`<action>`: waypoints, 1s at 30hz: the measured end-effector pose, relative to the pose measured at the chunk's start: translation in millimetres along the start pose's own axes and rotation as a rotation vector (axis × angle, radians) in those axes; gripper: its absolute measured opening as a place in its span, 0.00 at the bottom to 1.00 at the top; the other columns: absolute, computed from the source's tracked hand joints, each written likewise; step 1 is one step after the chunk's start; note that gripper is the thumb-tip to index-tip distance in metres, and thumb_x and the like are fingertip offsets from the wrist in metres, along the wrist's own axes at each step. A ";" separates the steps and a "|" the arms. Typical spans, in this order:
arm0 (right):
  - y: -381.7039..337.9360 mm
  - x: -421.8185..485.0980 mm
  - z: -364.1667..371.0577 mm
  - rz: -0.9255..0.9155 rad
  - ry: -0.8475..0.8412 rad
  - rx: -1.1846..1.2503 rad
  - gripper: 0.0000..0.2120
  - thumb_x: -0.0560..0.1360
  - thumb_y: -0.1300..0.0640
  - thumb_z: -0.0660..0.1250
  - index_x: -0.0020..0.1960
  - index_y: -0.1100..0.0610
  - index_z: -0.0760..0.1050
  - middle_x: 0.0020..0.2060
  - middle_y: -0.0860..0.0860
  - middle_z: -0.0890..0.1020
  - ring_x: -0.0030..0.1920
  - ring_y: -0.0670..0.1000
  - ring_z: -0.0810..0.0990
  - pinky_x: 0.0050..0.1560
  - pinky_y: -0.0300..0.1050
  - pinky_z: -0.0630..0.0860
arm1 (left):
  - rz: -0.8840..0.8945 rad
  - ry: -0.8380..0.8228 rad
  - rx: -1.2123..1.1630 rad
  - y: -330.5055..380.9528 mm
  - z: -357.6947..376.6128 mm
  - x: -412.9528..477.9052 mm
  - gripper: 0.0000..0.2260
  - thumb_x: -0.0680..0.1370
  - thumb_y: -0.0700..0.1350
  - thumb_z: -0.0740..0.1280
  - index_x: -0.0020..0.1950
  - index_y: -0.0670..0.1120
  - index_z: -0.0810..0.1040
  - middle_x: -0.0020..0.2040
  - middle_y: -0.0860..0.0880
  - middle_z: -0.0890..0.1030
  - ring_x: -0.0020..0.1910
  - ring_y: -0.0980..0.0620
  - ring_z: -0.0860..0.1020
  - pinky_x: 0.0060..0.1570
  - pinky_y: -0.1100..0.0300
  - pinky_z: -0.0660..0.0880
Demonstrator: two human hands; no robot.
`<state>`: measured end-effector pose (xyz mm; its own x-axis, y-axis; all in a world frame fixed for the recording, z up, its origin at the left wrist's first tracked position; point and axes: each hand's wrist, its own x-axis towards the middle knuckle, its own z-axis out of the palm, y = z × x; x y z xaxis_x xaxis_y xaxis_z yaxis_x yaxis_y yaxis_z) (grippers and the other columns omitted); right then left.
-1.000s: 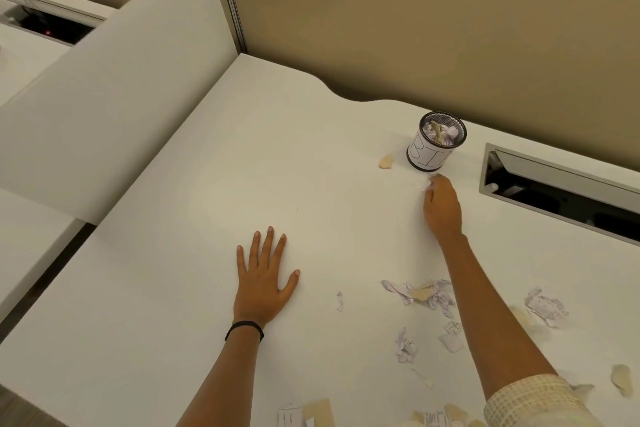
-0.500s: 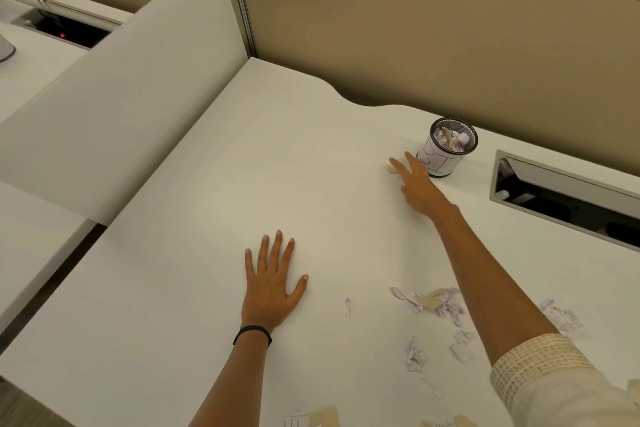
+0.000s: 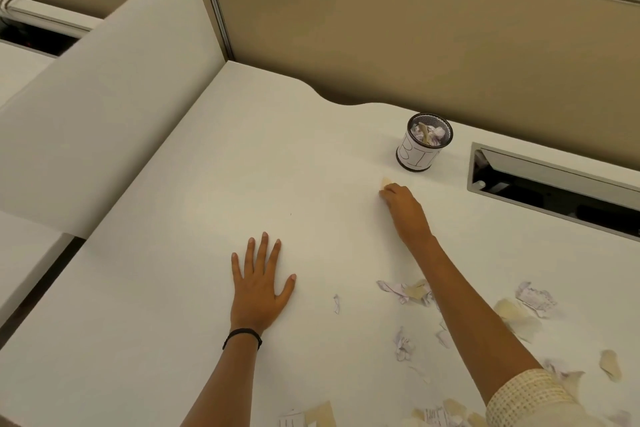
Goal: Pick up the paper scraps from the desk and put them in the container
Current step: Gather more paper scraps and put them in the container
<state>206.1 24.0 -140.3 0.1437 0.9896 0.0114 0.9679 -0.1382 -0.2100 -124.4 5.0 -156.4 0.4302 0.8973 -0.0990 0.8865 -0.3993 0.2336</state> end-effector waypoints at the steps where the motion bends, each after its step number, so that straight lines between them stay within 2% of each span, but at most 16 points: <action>1: -1.8 -5.4 1.3 0.031 0.012 0.012 0.10 0.79 0.60 0.53 0.55 0.60 0.72 0.54 0.57 0.75 0.52 0.55 0.73 0.53 0.48 0.70 | 0.000 -0.002 -0.003 0.2 -0.4 -0.1 0.31 0.77 0.62 0.47 0.77 0.50 0.52 0.78 0.48 0.51 0.77 0.46 0.48 0.73 0.40 0.46; 5: -9.0 -16.6 -2.7 0.131 0.027 0.088 0.08 0.77 0.66 0.56 0.49 0.66 0.73 0.48 0.59 0.76 0.49 0.57 0.74 0.47 0.52 0.72 | -0.003 -0.013 0.005 0.4 -2.1 -0.4 0.33 0.77 0.65 0.39 0.77 0.50 0.51 0.78 0.48 0.50 0.77 0.46 0.47 0.73 0.40 0.45; 9: -5.3 -4.5 -29.0 0.156 0.032 0.321 0.06 0.73 0.70 0.63 0.44 0.68 0.79 0.44 0.62 0.81 0.46 0.59 0.79 0.48 0.50 0.73 | -0.005 -0.021 -0.004 0.6 -3.3 0.1 0.33 0.76 0.66 0.37 0.77 0.50 0.51 0.78 0.48 0.51 0.77 0.46 0.47 0.73 0.40 0.46; 11: -3.9 6.9 -51.7 0.210 0.175 0.470 0.05 0.71 0.71 0.67 0.43 0.67 0.81 0.42 0.62 0.83 0.41 0.55 0.79 0.45 0.47 0.74 | -0.006 -0.021 -0.005 1.0 -3.9 0.0 0.33 0.76 0.65 0.38 0.77 0.50 0.51 0.78 0.47 0.51 0.77 0.46 0.47 0.73 0.40 0.46; 14: 6.0 26.1 -88.5 0.302 0.408 0.624 0.04 0.70 0.69 0.69 0.44 0.66 0.82 0.40 0.60 0.83 0.34 0.38 0.76 0.41 0.33 0.72 | -0.003 -0.014 -0.009 1.7 -4.9 -0.8 0.33 0.77 0.65 0.38 0.77 0.50 0.51 0.78 0.47 0.51 0.77 0.46 0.48 0.73 0.40 0.45; 17: 22.7 47.1 -117.7 0.348 0.524 0.617 0.05 0.70 0.66 0.68 0.44 0.64 0.82 0.40 0.60 0.83 0.33 0.39 0.73 0.42 0.31 0.70 | -0.005 -0.014 0.002 2.0 -4.9 -0.7 0.32 0.77 0.64 0.40 0.77 0.50 0.51 0.78 0.47 0.51 0.77 0.46 0.48 0.73 0.41 0.44; 20: 39.0 63.8 -133.1 0.383 0.523 0.556 0.06 0.71 0.66 0.67 0.45 0.64 0.82 0.43 0.61 0.84 0.32 0.36 0.74 0.40 0.24 0.68 | -0.006 -0.015 -0.013 1.7 -4.2 -0.2 0.31 0.76 0.62 0.47 0.77 0.50 0.52 0.78 0.47 0.51 0.77 0.46 0.47 0.73 0.41 0.44; 23: 49.7 71.6 -136.9 0.387 0.409 0.547 0.08 0.73 0.63 0.69 0.50 0.65 0.81 0.48 0.60 0.84 0.32 0.29 0.75 0.39 0.22 0.68 | -0.005 -0.012 -0.026 1.8 -4.5 -0.3 0.31 0.76 0.62 0.48 0.77 0.50 0.52 0.78 0.47 0.51 0.77 0.46 0.47 0.73 0.41 0.44; 24: 50.7 71.6 -137.1 0.392 0.381 0.552 0.10 0.73 0.61 0.69 0.53 0.64 0.81 0.50 0.60 0.84 0.35 0.32 0.78 0.39 0.21 0.69 | -0.004 -0.010 -0.034 1.8 -4.9 -0.4 0.31 0.76 0.62 0.49 0.77 0.50 0.52 0.78 0.47 0.51 0.77 0.46 0.48 0.73 0.41 0.44; 26: 49.6 65.3 -137.8 0.397 0.382 0.581 0.12 0.73 0.60 0.69 0.54 0.64 0.80 0.52 0.58 0.83 0.44 0.46 0.83 0.40 0.19 0.70 | -0.003 -0.009 -0.039 1.9 -5.4 -0.5 0.31 0.76 0.61 0.49 0.77 0.50 0.52 0.78 0.48 0.51 0.77 0.46 0.48 0.73 0.40 0.45; 27: 48.1 59.0 -137.4 0.395 0.407 0.603 0.11 0.73 0.60 0.69 0.54 0.63 0.80 0.52 0.58 0.84 0.46 0.49 0.83 0.40 0.18 0.70 | -0.006 -0.010 -0.038 1.6 -5.4 -0.5 0.31 0.76 0.62 0.48 0.77 0.50 0.51 0.78 0.48 0.51 0.77 0.46 0.48 0.73 0.40 0.45; 30: 44.1 22.4 -128.3 0.403 0.479 0.655 0.10 0.74 0.59 0.68 0.52 0.63 0.81 0.51 0.58 0.84 0.40 0.32 0.79 0.43 0.19 0.70 | -0.005 -0.018 -0.031 1.7 -5.7 -0.7 0.31 0.76 0.62 0.47 0.77 0.50 0.51 0.78 0.47 0.52 0.77 0.45 0.48 0.73 0.39 0.46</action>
<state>278.4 34.8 -23.8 0.6584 0.7280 0.1912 0.5357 -0.2748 -0.7984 -124.2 4.7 -150.4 0.4287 0.8957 -0.1175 0.8832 -0.3882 0.2631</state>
